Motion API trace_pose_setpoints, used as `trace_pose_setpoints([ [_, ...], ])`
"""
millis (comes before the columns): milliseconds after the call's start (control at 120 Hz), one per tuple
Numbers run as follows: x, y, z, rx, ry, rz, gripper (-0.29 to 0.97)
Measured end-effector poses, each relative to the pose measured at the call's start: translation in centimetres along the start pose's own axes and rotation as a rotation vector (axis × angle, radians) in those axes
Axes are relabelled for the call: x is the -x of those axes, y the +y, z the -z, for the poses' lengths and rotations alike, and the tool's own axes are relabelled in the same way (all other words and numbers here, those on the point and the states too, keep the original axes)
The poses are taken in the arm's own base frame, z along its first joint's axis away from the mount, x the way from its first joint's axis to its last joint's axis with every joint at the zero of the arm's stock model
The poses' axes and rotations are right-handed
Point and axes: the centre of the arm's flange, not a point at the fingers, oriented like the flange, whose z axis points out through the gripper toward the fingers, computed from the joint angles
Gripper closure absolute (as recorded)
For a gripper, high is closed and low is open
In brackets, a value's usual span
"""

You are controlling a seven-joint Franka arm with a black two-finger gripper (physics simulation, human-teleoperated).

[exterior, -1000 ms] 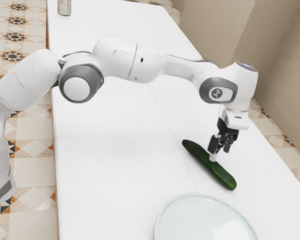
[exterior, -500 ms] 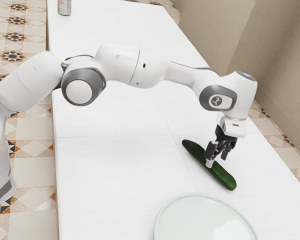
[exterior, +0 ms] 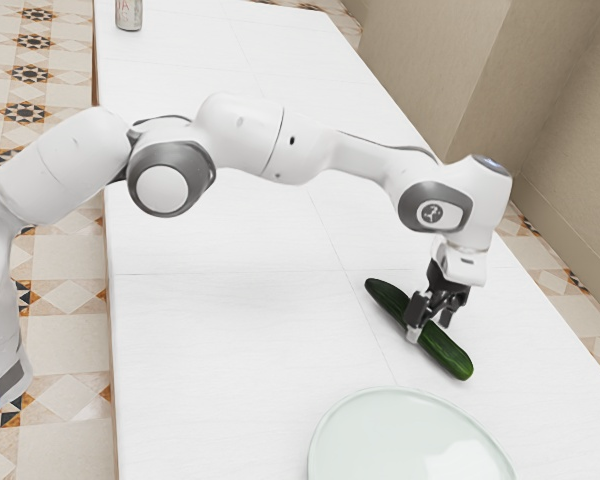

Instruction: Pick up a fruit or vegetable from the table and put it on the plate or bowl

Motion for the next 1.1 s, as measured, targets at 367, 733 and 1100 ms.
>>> trace_pose_setpoints([
  [367,0.0,0.0,-0.3,0.008,0.001,-0.012,-0.28],
  [733,-0.1,0.1,0.5,-0.015,-0.005,-0.024,0.16],
  [1100,-0.1,0.0,0.9,-0.026,-0.002,-0.026,0.47],
])
